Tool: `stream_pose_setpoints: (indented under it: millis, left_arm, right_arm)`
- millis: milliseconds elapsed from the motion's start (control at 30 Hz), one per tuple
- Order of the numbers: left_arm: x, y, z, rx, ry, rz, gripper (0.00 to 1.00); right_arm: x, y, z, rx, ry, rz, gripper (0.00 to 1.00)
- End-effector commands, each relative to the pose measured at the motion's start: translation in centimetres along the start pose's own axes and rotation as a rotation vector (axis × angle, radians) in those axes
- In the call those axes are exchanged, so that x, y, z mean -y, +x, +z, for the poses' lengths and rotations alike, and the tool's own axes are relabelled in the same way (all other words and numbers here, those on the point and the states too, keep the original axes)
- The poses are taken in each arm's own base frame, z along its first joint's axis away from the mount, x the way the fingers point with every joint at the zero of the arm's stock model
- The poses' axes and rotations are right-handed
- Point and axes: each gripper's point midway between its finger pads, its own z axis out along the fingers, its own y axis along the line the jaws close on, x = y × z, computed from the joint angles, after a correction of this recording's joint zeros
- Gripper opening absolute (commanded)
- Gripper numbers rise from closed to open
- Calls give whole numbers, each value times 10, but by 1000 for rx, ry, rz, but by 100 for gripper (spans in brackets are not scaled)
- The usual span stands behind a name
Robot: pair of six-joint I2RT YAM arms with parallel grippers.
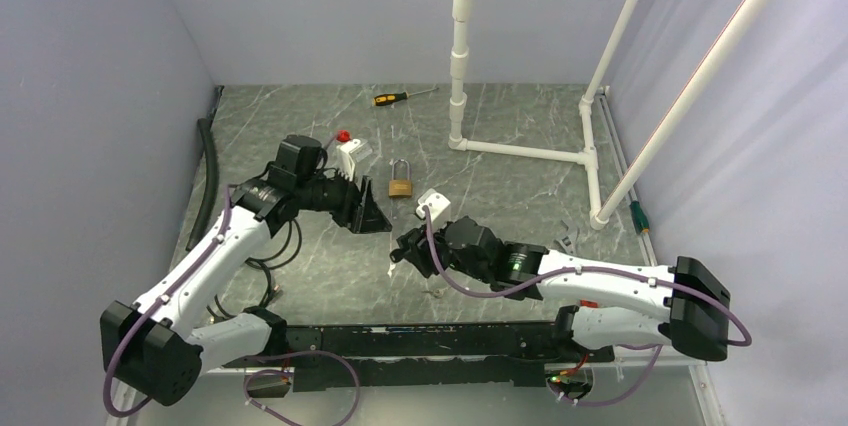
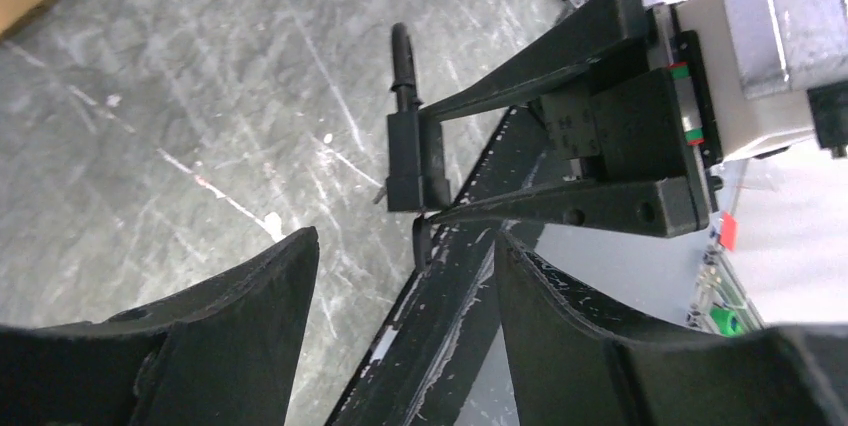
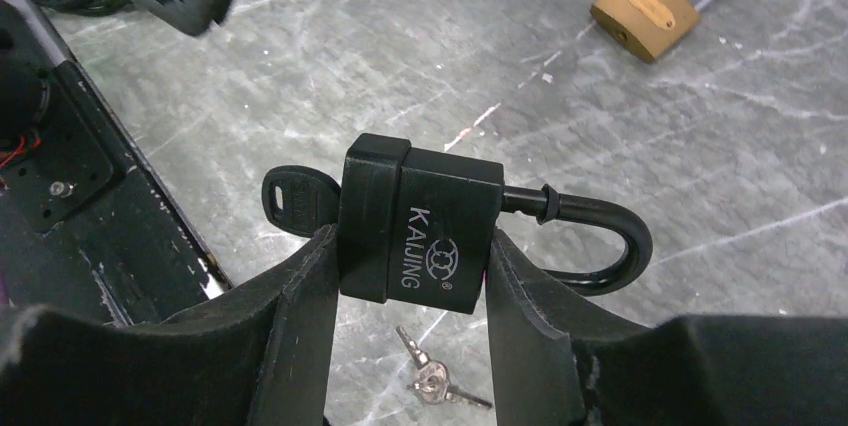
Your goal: Unlock with the key
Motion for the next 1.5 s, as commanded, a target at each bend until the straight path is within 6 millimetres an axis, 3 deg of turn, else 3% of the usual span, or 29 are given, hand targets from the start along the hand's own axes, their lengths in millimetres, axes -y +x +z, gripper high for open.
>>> stream_pose_setpoints:
  millis: [0,500,700,900,1000,1067,1100,1167,1200,1233,1467]
  left_arm:
    - [24,-10,1,12,147,19,70]
    - [12,8,23,-102,148,-80,63]
    - [16,12,26,-124,166,-75,57]
    - [19,12,26,-123,174,-68,34]
    - [20,7,24,-110,150,-56,4]
    - [15,4,20,-96,98,-42,0]
    - [11,3,18,-81,66,-34,0]
    - [2,0,15,-57,-7,-16,0]
    - [-3,-1,14,-50,-39,-11,0]
    - [-8,-2,12,-44,-73,-6,0]
    - [-24,0,8,-51,-160,8,0]
  right_arm:
    - [-24,-76,-9,233,-70,-36,18]
    - [-52,-116,-9,328,-112,-77,17]
    - [-47,-125,-4,345,-47,-89,16]
    - [-42,-137,-8,392,-13,-69,16]
    - [-39,-144,-13,421,2,-40,16]
    - [-40,-146,-14,420,-2,-19,22]
    - [-40,-146,-14,413,0,-11,31]
    - [-37,-147,-15,401,21,13,71]
    - [-34,-147,-16,397,38,27,86]
    - [-31,-147,-17,391,49,41,94]
    - [-17,-149,-52,429,55,94,97]
